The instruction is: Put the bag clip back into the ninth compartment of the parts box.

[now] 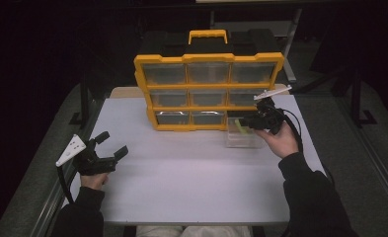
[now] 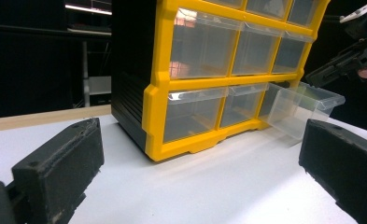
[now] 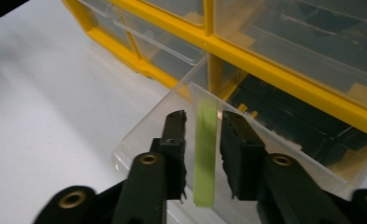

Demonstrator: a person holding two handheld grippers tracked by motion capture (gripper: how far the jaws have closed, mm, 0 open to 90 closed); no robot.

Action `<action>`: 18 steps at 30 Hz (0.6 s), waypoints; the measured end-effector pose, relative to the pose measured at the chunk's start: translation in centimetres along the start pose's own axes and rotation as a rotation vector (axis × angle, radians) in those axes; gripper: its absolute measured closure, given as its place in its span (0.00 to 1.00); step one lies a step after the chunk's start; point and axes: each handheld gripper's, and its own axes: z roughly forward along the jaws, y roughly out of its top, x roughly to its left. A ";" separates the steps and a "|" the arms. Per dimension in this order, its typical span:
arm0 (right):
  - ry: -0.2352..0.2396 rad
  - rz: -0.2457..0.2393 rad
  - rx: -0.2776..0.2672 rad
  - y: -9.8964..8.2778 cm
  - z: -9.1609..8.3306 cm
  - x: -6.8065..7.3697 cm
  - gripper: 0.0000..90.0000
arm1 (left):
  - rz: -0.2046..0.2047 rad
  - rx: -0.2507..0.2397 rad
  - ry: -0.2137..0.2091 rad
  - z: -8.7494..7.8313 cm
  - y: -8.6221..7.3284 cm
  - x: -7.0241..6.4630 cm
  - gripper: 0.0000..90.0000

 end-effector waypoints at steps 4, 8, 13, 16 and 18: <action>-0.030 -0.008 -0.016 -0.1 -0.1 0.0 0.62 | 0.002 0.002 0.000 0.0 0.0 0.0 0.00; -0.038 -0.025 -0.044 -0.3 -0.3 0.3 0.44 | 0.005 0.005 -0.002 0.1 0.0 0.0 0.00; -0.056 -0.070 -0.092 -0.9 -0.6 0.9 0.20 | 0.001 0.005 -0.003 0.1 -0.1 -0.1 0.00; -0.068 -0.078 -0.100 -1.2 -0.6 1.2 0.14 | 0.003 0.004 -0.003 0.1 0.0 -0.1 0.00; -0.065 -0.074 -0.102 -1.4 -0.7 1.3 0.10 | 0.002 0.003 -0.006 0.1 0.0 -0.1 0.00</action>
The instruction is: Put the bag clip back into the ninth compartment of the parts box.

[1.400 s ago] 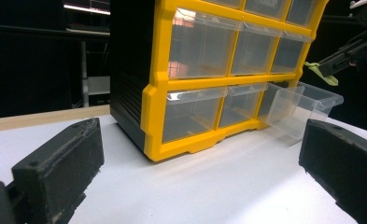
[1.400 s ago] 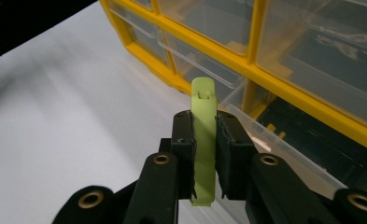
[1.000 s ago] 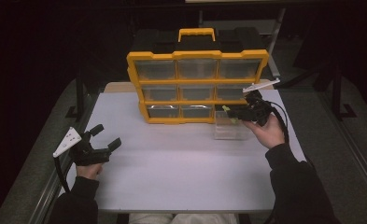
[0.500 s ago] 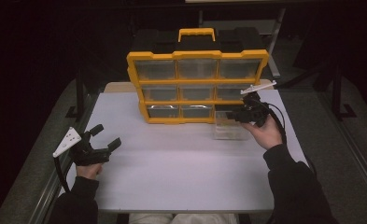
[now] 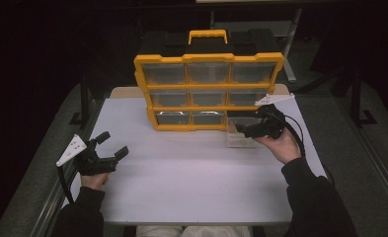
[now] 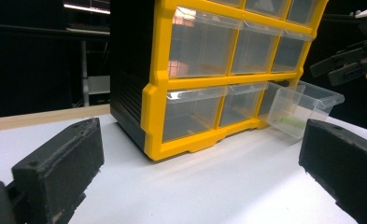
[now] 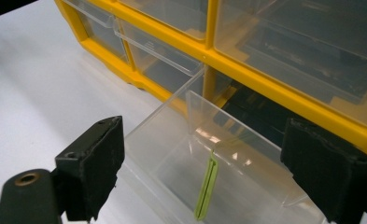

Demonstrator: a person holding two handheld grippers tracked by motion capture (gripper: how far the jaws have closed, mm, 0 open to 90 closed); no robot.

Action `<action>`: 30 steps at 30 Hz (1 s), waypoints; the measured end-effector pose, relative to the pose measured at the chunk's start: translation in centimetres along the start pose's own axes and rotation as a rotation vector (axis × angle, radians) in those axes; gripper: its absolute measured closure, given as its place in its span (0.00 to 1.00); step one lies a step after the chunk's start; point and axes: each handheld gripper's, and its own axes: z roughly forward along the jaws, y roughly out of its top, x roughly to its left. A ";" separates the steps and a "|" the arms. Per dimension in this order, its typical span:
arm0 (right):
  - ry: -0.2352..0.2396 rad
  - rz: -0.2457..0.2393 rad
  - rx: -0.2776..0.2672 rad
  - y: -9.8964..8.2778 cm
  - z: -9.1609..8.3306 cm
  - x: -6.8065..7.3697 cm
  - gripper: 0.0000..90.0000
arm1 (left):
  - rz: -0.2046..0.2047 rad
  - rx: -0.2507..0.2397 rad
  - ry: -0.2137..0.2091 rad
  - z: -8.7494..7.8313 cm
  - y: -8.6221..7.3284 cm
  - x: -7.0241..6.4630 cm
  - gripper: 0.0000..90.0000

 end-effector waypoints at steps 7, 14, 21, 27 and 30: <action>0.018 0.005 -0.028 -0.2 -0.6 0.3 0.00 | 0.002 0.002 0.001 0.0 0.0 0.0 0.00; 0.031 -0.001 -0.048 -0.5 -1.3 0.6 0.00 | 0.001 0.002 -0.001 0.0 0.0 0.0 0.00; 0.048 -0.004 -0.074 -1.0 -1.7 0.6 0.00 | 0.001 0.001 0.000 0.0 0.0 0.0 0.00; 0.047 0.008 -0.115 -1.4 -2.3 0.6 0.00 | 0.003 0.002 0.002 0.0 0.0 0.0 0.00; 0.048 0.010 -0.122 -1.8 -2.5 0.6 0.00 | 0.001 0.001 0.002 0.0 0.0 0.0 0.00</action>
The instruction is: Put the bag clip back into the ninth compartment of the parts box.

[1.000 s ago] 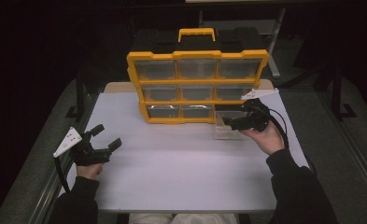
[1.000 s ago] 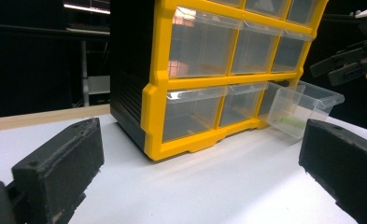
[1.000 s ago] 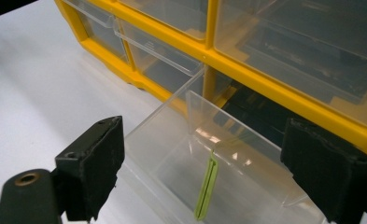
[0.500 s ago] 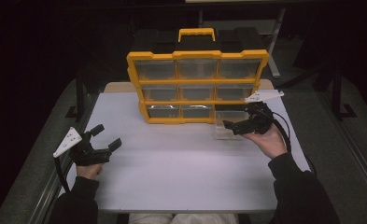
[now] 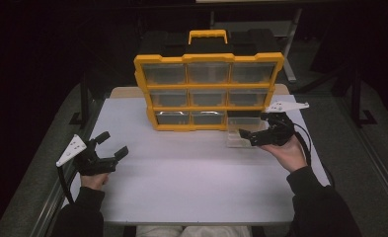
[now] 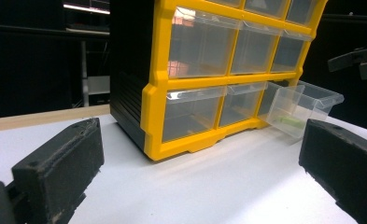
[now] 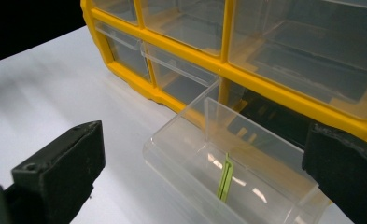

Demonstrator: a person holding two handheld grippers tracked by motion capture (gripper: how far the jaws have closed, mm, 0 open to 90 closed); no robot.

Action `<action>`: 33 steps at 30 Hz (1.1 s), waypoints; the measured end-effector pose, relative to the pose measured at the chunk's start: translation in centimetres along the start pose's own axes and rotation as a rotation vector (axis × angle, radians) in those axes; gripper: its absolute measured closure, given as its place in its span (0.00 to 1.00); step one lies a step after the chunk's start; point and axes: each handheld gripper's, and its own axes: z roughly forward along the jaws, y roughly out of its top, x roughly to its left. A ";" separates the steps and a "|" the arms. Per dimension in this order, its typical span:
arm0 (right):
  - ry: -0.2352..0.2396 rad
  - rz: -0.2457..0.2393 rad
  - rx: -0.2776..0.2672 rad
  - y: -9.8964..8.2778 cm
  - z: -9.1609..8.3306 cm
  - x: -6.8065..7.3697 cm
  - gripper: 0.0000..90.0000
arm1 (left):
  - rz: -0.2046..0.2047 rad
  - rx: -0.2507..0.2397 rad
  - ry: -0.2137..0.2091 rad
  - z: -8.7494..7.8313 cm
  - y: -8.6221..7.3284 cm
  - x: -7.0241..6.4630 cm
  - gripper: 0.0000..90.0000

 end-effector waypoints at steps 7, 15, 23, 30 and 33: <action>-0.012 0.016 -0.025 -0.9 -0.8 -0.3 0.00 | 0.001 0.001 0.002 0.0 0.0 0.0 0.00; -0.034 0.034 -0.051 -2.2 -1.1 -0.7 0.00 | 0.002 0.002 0.003 0.0 0.0 0.0 0.00; -0.054 0.042 -0.101 -3.1 -1.7 -0.9 0.00 | 0.003 0.003 0.004 0.0 0.0 0.0 0.00; -0.065 0.057 -0.108 -4.6 -1.6 -1.0 0.00 | 0.002 0.004 0.005 0.0 0.0 0.0 0.00; -0.071 0.061 -0.106 -5.2 -1.5 -0.9 0.00 | 0.002 0.004 0.004 0.0 0.0 0.0 0.00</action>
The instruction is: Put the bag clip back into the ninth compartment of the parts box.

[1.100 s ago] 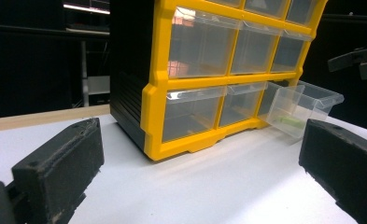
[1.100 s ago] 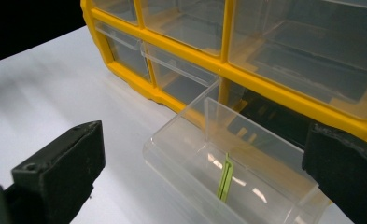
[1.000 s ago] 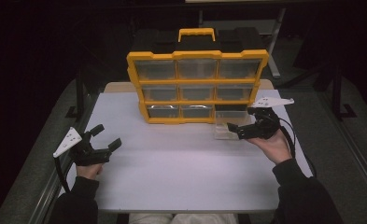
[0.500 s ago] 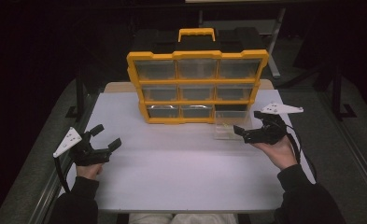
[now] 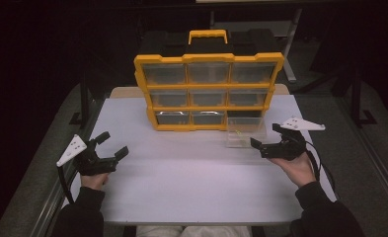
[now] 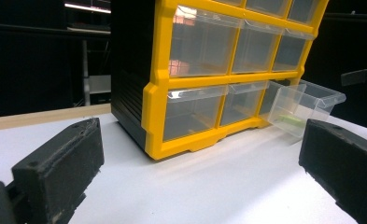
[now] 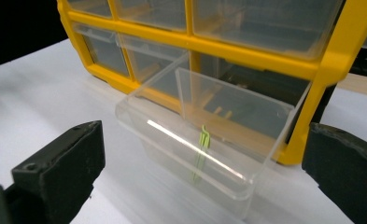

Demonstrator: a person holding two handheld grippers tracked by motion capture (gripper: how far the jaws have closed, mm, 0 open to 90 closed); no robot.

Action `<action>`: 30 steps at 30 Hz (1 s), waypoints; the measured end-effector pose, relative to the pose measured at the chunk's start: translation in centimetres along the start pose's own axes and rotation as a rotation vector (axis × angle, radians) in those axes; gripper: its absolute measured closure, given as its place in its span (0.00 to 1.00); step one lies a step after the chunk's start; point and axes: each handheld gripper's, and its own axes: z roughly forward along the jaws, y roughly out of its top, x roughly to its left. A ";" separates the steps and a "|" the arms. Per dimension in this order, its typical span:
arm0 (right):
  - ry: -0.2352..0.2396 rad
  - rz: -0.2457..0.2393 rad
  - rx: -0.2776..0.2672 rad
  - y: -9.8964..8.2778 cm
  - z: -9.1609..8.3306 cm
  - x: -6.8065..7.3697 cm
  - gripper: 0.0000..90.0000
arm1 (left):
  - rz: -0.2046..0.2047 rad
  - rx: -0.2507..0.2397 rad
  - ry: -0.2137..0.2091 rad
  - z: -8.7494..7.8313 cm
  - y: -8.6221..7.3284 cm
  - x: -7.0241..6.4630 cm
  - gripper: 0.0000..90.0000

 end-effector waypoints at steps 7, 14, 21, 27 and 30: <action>-0.017 0.000 -0.016 -1.1 -0.2 0.0 0.00 | 0.000 0.002 0.002 0.0 0.0 0.0 0.00; -0.032 0.011 -0.031 -2.3 -0.3 -0.3 0.00 | -0.001 0.001 0.003 0.0 0.0 0.1 0.00; -0.037 0.022 -0.064 -3.6 -0.7 -0.3 0.00 | 0.001 -0.001 0.003 0.0 0.0 0.1 0.00; -0.057 0.041 -0.100 -4.7 -1.4 -0.6 0.00 | 0.002 -0.002 0.002 0.0 0.0 0.1 0.00; -0.063 0.036 -0.121 -5.1 -1.7 -0.4 0.00 | 0.002 -0.003 0.001 -0.1 0.0 0.1 0.00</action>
